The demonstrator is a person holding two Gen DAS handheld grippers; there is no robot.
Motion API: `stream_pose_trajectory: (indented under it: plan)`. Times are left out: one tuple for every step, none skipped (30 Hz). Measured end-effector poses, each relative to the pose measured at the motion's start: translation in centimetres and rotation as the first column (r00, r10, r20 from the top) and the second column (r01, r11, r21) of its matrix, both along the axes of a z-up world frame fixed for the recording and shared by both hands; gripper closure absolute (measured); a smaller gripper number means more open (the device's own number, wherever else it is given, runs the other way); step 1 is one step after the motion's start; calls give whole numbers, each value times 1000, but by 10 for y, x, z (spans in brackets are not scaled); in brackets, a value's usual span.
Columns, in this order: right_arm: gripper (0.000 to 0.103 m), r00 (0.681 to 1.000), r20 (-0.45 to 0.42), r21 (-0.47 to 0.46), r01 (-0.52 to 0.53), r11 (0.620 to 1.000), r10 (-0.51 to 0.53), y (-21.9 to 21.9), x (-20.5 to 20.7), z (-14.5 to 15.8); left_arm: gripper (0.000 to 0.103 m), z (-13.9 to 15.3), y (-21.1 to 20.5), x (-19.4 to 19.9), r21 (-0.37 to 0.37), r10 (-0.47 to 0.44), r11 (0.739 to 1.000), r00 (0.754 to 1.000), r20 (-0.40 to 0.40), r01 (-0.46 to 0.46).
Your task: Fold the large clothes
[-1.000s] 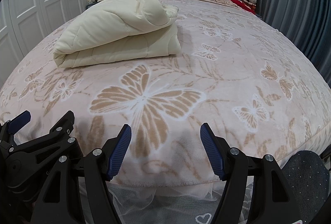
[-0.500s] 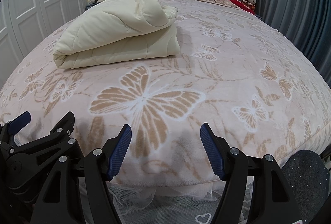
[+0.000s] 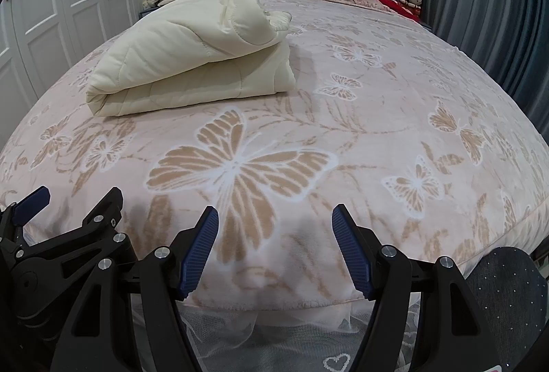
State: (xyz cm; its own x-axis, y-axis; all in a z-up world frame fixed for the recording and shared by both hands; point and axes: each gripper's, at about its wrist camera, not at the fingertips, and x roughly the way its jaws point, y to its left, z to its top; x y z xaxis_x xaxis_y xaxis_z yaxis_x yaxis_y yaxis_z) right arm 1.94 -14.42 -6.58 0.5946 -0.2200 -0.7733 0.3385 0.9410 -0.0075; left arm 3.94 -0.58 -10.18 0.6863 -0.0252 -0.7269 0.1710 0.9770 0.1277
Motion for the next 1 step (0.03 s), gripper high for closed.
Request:
stream_pose_trajectory:
  plan:
    - [36, 1000, 1, 0, 0, 1000, 0, 0, 0, 0, 9, 0, 0, 0, -1, 0, 1000, 1000, -1, 0]
